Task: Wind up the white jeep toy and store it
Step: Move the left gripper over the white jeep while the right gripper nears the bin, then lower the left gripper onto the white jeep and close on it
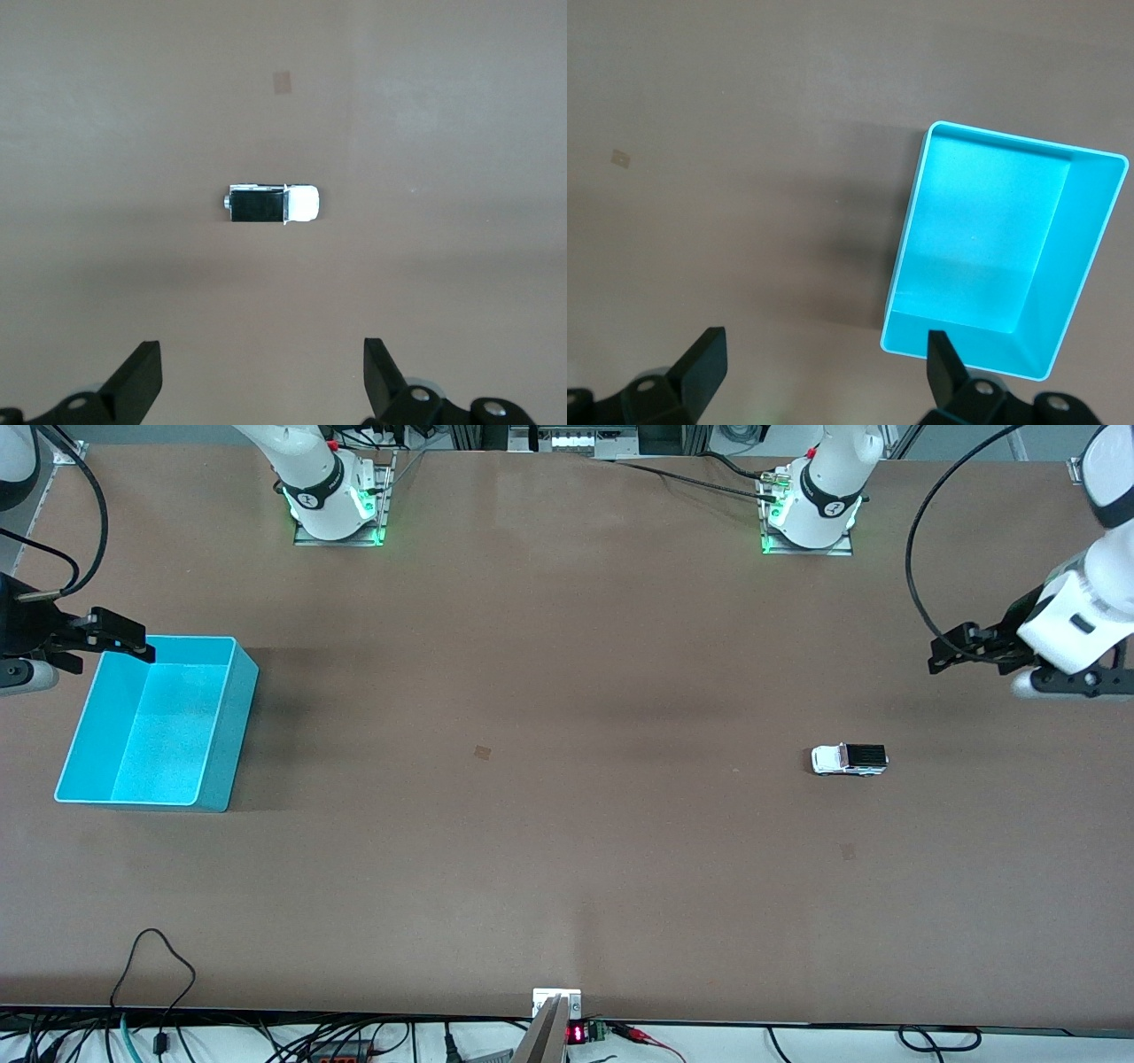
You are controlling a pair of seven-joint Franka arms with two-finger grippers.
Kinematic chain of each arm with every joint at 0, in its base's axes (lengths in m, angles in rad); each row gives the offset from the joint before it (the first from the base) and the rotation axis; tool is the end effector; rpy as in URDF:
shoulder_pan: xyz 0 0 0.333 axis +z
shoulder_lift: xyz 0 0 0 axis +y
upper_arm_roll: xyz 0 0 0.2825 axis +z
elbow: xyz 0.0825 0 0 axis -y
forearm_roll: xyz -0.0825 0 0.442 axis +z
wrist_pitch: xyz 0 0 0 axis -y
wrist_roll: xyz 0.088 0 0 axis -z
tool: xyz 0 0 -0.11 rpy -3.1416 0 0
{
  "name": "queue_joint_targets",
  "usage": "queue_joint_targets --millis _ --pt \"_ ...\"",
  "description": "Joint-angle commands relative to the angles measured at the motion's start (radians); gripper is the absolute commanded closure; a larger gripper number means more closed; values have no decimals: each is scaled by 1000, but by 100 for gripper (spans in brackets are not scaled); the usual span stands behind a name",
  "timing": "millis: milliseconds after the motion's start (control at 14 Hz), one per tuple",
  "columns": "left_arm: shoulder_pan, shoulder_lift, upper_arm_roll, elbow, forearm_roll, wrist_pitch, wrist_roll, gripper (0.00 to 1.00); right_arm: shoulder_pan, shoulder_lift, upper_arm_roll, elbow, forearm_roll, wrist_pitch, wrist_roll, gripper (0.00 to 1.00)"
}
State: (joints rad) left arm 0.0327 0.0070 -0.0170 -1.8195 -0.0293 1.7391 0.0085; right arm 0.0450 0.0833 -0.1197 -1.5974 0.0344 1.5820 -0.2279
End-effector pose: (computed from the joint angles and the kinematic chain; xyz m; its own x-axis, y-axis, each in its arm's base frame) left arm 0.6110 0.0069 0.4657 0.9961 0.0120 -0.0871 0.0146 -0.9995 0.0292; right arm 0.6294 -0.0412 0.5234 0.9843 0.1519 -0.0899 0.1483 -0.9879 -0.0458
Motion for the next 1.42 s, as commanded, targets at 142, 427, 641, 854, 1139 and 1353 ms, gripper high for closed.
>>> queue_joint_targets --millis 142,427,641,854,1139,1353 --pt "-4 175 -4 11 -15 94 79 0 -5 53 -1 17 13 -4 -7 0" --pt "15 310 -4 9 -17 147 319 0 -5 95 -1 16 1 -13 4 0" --pt "29 367 -4 2 -6 192 543 0 -5 104 -1 11 1 -16 1 0" --pt "27 412 -4 2 52 201 787 0 -4 108 -1 7 1 -19 4 0" --pt "29 450 -4 -3 75 232 1071 0 -7 99 -1 -41 1 -99 7 0" --pt "30 453 -6 -35 75 319 1275 0 -4 75 -3 -93 -1 -100 9 0"
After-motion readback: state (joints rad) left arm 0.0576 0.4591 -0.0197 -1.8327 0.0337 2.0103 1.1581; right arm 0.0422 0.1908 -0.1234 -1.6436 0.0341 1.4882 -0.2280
